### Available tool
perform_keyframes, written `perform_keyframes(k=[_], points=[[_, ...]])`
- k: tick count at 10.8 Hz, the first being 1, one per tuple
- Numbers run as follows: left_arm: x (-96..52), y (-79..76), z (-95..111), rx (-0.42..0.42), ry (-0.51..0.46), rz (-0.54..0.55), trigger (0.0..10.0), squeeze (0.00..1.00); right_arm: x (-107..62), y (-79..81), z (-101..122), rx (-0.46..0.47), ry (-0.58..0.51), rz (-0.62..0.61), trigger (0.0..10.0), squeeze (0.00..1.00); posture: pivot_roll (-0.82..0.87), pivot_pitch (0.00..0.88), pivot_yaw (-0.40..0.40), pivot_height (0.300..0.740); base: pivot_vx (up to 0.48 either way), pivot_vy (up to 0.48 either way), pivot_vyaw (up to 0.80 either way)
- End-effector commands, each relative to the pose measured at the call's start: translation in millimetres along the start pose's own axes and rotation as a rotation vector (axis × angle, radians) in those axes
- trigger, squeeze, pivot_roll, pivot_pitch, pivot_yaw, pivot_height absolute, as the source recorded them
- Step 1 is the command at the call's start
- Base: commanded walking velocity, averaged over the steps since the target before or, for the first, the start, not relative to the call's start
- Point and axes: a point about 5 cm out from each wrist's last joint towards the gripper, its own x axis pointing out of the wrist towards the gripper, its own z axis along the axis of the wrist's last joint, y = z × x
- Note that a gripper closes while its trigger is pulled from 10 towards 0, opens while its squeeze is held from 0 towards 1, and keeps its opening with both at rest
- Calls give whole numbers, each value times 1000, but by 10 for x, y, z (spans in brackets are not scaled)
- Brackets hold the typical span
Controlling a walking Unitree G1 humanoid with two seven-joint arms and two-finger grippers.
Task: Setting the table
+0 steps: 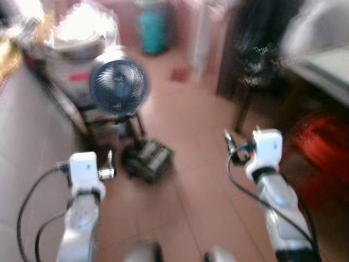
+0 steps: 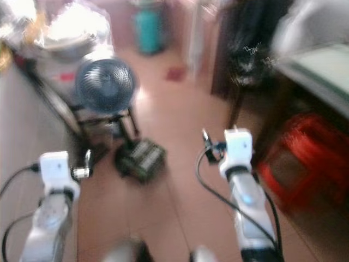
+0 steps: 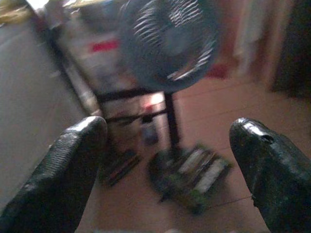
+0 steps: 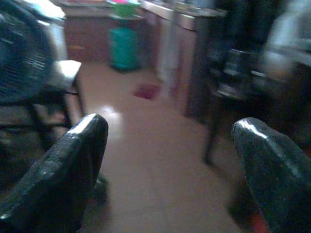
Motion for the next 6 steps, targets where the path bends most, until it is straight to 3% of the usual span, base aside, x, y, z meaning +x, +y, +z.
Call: perform_keyframes(k=[1,2,6], points=[[-9,30,-11,-2,6,5,10000,0,13,37,23,6,-8,1,10000,0,-26,48,78,740,-285,0,-788],[5,18,-18,-13,8,3,10000,0,20,24,38,5,-13,-7,10000,0,-39,49,86,740,-247,0,-788],[53,-34,27,-28,-24,-38,10000,0,-16,10,32,5,-11,-25,10000,0,-44,54,87,740,0,0,-788]])
